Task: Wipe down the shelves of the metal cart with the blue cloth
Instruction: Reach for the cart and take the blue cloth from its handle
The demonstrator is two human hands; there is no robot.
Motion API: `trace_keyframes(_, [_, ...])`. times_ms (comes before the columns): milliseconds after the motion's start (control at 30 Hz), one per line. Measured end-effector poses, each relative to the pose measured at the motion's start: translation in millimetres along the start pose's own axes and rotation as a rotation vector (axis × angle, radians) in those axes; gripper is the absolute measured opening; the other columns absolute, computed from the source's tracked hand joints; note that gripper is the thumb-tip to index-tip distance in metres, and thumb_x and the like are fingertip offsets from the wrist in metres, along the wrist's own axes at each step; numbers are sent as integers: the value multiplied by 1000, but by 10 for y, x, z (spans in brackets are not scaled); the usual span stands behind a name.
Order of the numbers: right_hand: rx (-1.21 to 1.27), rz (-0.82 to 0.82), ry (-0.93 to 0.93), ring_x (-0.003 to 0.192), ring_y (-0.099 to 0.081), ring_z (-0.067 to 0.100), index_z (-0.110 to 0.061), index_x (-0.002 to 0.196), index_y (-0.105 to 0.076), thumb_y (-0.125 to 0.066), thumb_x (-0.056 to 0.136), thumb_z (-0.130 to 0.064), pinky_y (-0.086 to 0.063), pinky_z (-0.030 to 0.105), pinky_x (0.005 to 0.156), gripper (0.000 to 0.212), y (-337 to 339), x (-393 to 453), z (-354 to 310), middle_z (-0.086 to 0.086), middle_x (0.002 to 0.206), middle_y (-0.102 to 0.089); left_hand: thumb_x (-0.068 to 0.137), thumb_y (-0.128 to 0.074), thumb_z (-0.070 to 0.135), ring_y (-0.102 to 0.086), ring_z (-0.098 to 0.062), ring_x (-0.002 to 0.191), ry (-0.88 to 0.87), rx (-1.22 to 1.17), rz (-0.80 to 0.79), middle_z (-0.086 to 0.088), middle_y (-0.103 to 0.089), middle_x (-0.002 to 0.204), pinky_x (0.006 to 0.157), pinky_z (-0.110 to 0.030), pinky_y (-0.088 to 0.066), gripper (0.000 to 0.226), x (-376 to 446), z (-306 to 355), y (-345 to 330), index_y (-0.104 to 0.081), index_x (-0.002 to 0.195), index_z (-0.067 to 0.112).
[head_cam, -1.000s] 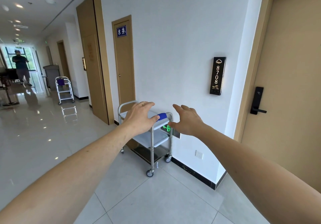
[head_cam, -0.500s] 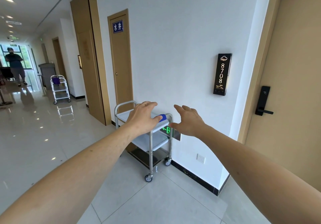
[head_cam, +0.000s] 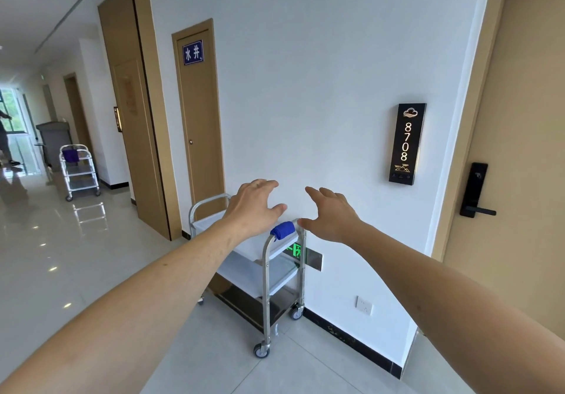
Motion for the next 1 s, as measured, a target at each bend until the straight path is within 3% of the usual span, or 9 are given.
trace_keyframes(467, [2, -65, -29, 149, -18, 33, -26, 159, -18, -63, 92, -48, -31, 46, 114, 83, -633, 1050, 200, 9, 164, -24, 93, -58, 44, -31, -24, 141, 10, -16, -72, -2, -37, 154, 113, -48, -34, 61, 842, -699, -586, -39, 146, 22])
trace_keyframes(1000, [45, -70, -14, 145, -24, 36, -23, 157, -25, -64, 92, -49, -34, 47, 110, 80, -857, 2880, 1381, 11, 157, -32, 93, -56, 45, -32, -26, 139, 53, 78, -108, -1, -37, 153, 111, -46, -34, 61, 2682, -825, -1620, -37, 147, 23])
Point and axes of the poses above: each hand's wrist, its own x-axis towards the middle knuckle, its own y-axis out of the back of the hand, z = x × y, the point moved 2 cm from there along x, towards the middle knuckle
